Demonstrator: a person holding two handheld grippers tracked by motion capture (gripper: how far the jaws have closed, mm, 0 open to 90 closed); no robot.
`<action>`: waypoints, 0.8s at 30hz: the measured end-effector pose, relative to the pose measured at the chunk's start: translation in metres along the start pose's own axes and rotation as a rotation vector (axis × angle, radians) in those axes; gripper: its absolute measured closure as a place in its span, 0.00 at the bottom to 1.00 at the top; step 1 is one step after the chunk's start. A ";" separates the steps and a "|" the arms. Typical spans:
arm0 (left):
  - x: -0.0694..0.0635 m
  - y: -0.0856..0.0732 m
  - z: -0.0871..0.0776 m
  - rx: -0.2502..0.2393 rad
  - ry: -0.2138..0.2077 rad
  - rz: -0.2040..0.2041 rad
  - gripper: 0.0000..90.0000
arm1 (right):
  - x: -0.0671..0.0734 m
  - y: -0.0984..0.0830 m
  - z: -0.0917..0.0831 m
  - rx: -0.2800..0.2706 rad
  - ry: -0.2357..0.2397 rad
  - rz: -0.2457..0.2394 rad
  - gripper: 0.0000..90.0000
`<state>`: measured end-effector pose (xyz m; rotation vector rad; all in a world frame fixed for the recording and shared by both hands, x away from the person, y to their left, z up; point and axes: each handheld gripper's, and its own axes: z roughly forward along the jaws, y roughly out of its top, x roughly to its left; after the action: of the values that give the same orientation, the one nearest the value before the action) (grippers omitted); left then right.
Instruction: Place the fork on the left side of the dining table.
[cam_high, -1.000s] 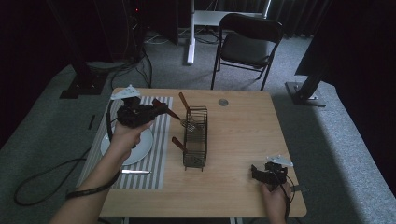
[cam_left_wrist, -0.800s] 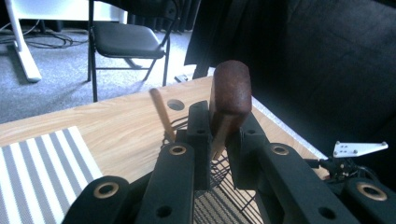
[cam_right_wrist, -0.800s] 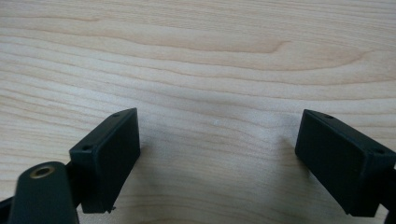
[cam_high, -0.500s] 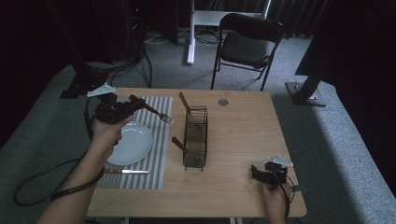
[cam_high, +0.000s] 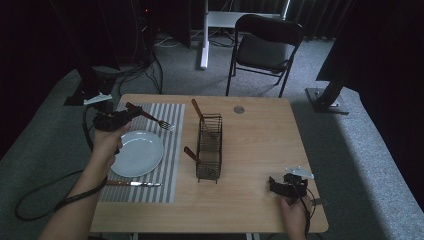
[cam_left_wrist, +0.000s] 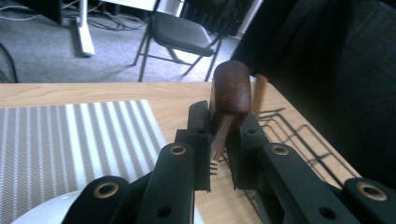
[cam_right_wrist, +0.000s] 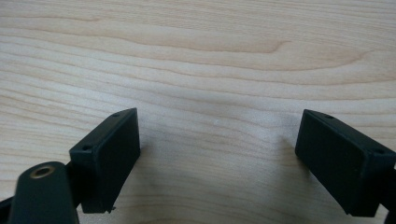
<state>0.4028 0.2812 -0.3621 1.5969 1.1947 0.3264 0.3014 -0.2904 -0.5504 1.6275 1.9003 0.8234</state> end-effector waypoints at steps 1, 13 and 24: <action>0.003 -0.001 0.002 0.005 0.001 -0.007 0.89 | 0.000 0.000 0.000 0.000 0.000 0.000 0.15; 0.041 -0.027 0.029 -0.012 0.027 -0.100 0.89 | 0.000 0.000 0.000 0.000 0.000 0.000 0.15; 0.080 -0.044 0.046 -0.031 0.029 -0.183 0.89 | 0.000 0.000 0.000 -0.001 0.000 0.000 0.15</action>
<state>0.4492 0.3172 -0.4461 1.4475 1.3410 0.2492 0.3015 -0.2904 -0.5504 1.6269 1.9000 0.8236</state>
